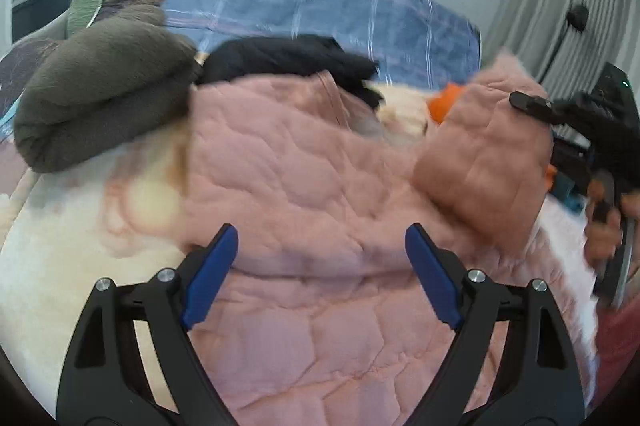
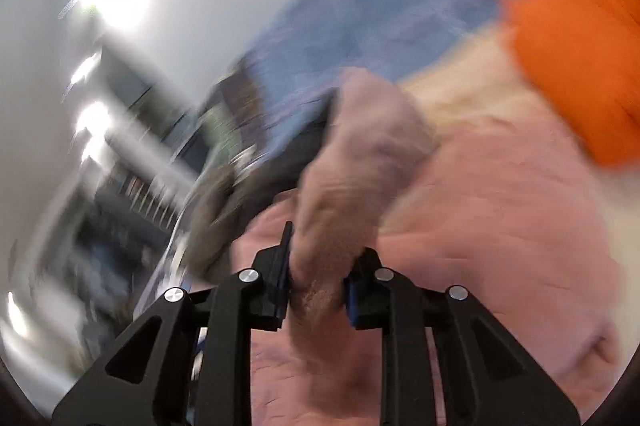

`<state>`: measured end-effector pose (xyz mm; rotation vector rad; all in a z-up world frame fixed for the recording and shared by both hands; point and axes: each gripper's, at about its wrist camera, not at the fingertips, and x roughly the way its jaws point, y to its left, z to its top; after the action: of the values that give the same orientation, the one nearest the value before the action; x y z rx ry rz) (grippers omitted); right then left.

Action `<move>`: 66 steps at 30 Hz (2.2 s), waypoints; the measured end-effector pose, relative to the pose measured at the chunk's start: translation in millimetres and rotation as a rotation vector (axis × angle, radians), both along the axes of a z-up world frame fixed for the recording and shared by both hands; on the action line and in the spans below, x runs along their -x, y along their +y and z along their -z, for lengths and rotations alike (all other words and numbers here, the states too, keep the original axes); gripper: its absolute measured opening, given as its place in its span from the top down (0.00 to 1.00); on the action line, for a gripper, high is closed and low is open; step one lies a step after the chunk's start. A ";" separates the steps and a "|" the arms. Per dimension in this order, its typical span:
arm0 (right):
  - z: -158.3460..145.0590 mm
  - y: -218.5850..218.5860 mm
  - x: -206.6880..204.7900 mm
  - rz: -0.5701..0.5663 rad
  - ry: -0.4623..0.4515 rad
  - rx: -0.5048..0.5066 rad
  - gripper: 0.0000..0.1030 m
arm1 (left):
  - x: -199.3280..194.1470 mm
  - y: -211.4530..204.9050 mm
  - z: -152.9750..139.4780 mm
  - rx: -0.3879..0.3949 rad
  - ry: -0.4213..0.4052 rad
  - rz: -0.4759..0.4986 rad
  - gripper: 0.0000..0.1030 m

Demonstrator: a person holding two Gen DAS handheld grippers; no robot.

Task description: Fold large clothes

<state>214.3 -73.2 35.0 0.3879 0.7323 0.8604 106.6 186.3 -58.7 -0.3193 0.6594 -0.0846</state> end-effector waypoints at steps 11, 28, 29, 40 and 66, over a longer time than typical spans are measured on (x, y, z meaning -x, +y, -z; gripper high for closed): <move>27.1 3.2 57.8 -0.170 -0.026 0.151 0.45 | 30.5 52.1 -11.4 0.269 -0.054 0.033 0.10; 66.7 -78.4 84.2 0.018 -0.027 0.335 0.41 | 22.3 -24.4 9.9 0.073 0.132 0.187 0.04; 66.1 -82.7 85.9 0.033 -0.034 0.336 0.41 | 19.8 -24.3 15.0 0.046 0.161 0.154 0.05; 73.7 -125.5 85.5 0.189 -0.016 0.344 0.36 | 0.4 -38.7 21.0 -0.091 0.172 0.170 0.94; 40.5 -102.4 33.4 0.319 -0.107 0.422 0.52 | -51.7 -14.3 -53.2 -0.309 0.018 0.066 0.52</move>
<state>180.9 -175.6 -5.5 0.0755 0.7077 0.4075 158.4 172.0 -5.5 -0.0008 0.6903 -0.0417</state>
